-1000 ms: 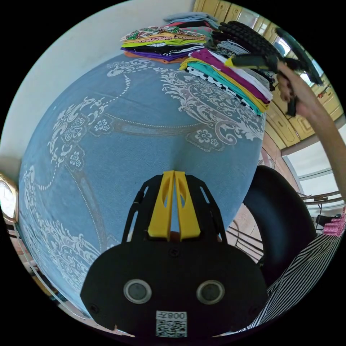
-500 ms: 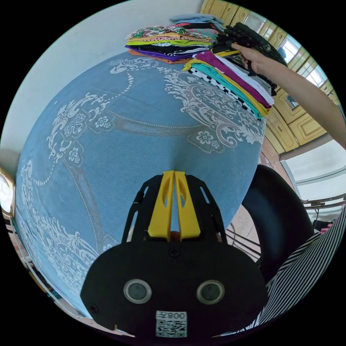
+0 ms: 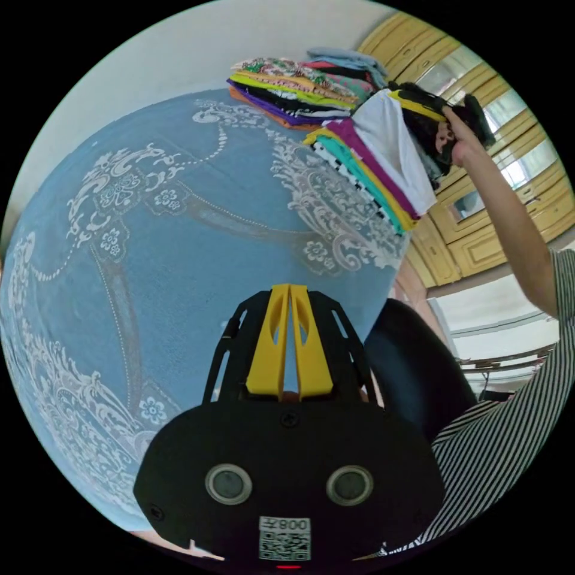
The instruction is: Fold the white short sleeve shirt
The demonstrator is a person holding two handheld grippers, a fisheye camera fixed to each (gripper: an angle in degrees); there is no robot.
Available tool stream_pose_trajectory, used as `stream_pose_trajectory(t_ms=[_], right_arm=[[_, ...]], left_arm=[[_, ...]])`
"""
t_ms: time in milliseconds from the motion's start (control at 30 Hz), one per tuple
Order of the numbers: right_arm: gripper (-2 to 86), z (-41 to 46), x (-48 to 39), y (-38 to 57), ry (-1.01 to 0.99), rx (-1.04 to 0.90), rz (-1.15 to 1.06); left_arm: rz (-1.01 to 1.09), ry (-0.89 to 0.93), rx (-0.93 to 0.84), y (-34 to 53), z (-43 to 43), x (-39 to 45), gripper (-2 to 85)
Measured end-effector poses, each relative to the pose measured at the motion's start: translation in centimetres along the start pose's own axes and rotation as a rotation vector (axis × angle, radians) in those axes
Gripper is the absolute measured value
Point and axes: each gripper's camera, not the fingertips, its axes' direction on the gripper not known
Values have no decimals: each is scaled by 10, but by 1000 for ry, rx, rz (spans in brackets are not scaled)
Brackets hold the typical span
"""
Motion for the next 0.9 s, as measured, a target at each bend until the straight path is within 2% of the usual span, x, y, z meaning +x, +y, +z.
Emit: stream_pose_trajectory(t_ms=[67,167,533,767,900], right_arm=[[8,-52,0,16,-160,43,-58],[7,-115,-5,37,-291,73,-151],[6,-318,17,140,-585,143,-393],[6,-414,67,197,-618,198,-449],[6,-430,90,213,-620,164,-457]], left_arm=[[-7,31,71,2,-36,4,2],[-18,72,177,8,-88,8,3],[-30,182,487,43,-255,23,39],[14,184,453,51,-291,47,71],[42,209,396,54,-292,61,83]])
